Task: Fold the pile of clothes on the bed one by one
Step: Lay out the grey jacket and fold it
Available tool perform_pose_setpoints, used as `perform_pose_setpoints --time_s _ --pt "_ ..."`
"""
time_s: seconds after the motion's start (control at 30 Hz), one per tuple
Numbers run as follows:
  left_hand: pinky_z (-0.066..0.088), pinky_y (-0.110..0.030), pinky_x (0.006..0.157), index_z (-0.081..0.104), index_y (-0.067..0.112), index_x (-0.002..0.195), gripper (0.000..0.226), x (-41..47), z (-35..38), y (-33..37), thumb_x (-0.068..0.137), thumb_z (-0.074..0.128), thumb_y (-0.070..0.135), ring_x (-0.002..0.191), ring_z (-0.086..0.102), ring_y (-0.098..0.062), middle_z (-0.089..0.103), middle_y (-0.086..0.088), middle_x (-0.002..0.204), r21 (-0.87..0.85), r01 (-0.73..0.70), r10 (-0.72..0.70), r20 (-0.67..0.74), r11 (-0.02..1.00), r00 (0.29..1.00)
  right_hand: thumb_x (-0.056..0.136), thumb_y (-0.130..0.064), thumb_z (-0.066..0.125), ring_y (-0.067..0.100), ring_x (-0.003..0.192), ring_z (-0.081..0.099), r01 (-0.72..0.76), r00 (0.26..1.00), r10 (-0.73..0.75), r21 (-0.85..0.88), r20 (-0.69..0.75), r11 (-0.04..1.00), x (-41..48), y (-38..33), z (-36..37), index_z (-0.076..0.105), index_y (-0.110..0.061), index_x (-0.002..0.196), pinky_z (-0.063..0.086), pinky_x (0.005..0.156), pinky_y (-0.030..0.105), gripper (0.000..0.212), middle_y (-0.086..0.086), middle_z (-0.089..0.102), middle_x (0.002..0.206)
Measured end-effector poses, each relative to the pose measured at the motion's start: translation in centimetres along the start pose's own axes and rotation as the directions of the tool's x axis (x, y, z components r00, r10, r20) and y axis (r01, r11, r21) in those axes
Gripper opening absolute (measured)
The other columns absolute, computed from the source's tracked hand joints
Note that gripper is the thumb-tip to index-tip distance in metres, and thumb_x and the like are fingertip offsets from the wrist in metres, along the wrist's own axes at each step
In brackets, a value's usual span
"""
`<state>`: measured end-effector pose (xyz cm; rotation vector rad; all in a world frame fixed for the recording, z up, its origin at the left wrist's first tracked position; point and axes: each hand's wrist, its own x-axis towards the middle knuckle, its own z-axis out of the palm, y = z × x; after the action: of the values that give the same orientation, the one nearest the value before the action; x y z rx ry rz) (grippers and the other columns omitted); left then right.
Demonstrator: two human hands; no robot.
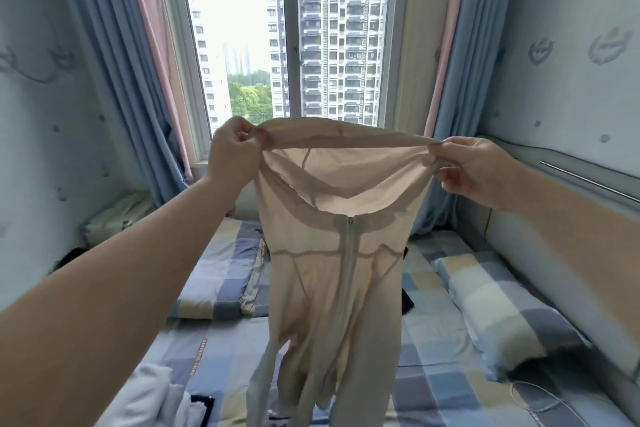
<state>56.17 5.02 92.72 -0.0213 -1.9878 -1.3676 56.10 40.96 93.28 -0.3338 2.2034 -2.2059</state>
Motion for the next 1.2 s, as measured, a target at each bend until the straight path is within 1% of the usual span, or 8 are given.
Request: perform_pose_setpoints --time_s 0.1,0.37,0.57,0.8,0.93,1.0,1.07,1.2 --pt "0.043 -0.016 0.055 0.063 0.008 0.091 0.011 -1.5 -0.7 3.4 0.095 0.064 0.018 0.066 0.053 -0.011 0.057 0.000 0.075 0.010 -0.019 0.020 -0.043 1.000 0.999 0.076 -0.027 0.077 0.012 0.051 0.059 0.017 1.000 -0.018 0.063 0.015 0.998 -2.6 -1.8 -0.6 0.065 -0.013 0.090 0.052 0.048 0.020 0.023 0.006 0.071 0.079" --pt "0.061 -0.044 0.075 0.059 0.021 0.082 0.012 -0.8 -0.8 7.4 0.094 0.063 0.023 0.075 0.071 -0.025 0.071 -0.006 0.082 0.029 -0.028 0.032 -0.140 0.999 0.990 0.076 -0.017 0.077 0.023 0.077 0.076 0.107 0.993 -0.111 0.132 0.025 0.986 -3.2 -4.8 -1.5 0.064 -0.008 0.092 0.062 0.066 0.029 0.023 0.012 0.075 0.086" --pt "0.061 -0.053 0.072 0.057 0.021 0.080 0.009 3.3 2.2 2.7 0.089 0.058 0.019 0.079 0.073 -0.031 0.073 -0.009 0.084 0.009 0.036 -0.035 -0.123 0.999 0.992 0.076 -0.012 0.077 0.030 0.090 0.075 0.151 0.987 -0.151 -0.005 -0.055 0.989 2.4 -2.6 -1.6 0.064 -0.003 0.093 0.062 0.082 0.036 0.023 0.019 0.075 0.096" --pt "0.060 -0.046 0.077 0.058 0.018 0.087 0.011 12.3 11.0 -10.9 0.092 0.053 0.010 0.085 0.070 -0.030 0.071 -0.010 0.090 0.129 0.153 -0.143 -0.086 0.980 0.986 0.093 -0.009 0.070 0.025 0.086 0.076 0.083 0.970 -0.156 -0.351 -0.188 0.933 17.7 7.1 -0.5 0.065 -0.002 0.094 0.062 0.084 0.037 0.009 0.017 0.075 0.092" --pt "0.041 -0.028 0.059 0.061 0.011 0.101 0.012 17.7 18.3 -21.7 0.096 0.050 0.009 0.077 0.058 -0.022 0.063 -0.006 0.091 0.236 0.221 -0.207 -0.084 0.946 0.975 0.095 -0.015 0.069 0.023 0.087 0.075 -0.018 0.961 -0.102 -0.424 -0.258 0.906 29.3 16.3 0.6 0.066 -0.004 0.095 0.060 0.088 0.044 0.011 0.010 0.075 0.091" --pt "0.037 -0.028 0.062 0.060 0.011 0.098 0.012 19.3 22.3 -28.4 0.095 0.049 0.010 0.078 0.057 -0.023 0.061 -0.003 0.087 0.256 0.281 -0.273 -0.066 0.925 0.960 0.093 -0.016 0.071 0.028 0.091 0.074 -0.082 0.959 -0.050 -0.446 -0.277 0.891 34.9 22.0 1.4 0.067 -0.007 0.091 0.059 0.089 0.051 0.011 0.007 0.076 0.088" --pt "0.037 -0.028 0.069 0.060 0.013 0.095 0.010 19.3 26.3 -35.6 0.094 0.050 0.013 0.087 0.059 -0.027 0.062 -0.002 0.086 0.278 0.348 -0.352 -0.034 0.895 0.935 0.091 -0.018 0.072 0.024 0.089 0.071 -0.133 0.959 -0.012 -0.484 -0.284 0.865 39.6 28.6 2.6 0.069 -0.009 0.088 0.058 0.087 0.042 0.011 0.007 0.075 0.090" --pt "0.039 -0.030 0.070 0.058 0.013 0.093 0.008 17.3 33.0 -49.6 0.095 0.051 0.016 0.089 0.059 -0.027 0.057 0.005 0.078 0.282 0.444 -0.461 -0.008 0.850 0.887 0.091 -0.021 0.072 0.011 0.074 0.054 -0.174 0.968 0.040 -0.543 -0.249 0.822 46.2 42.9 5.1 0.067 -0.012 0.085 0.042 0.064 0.019 0.012 -0.005 0.063 0.078"
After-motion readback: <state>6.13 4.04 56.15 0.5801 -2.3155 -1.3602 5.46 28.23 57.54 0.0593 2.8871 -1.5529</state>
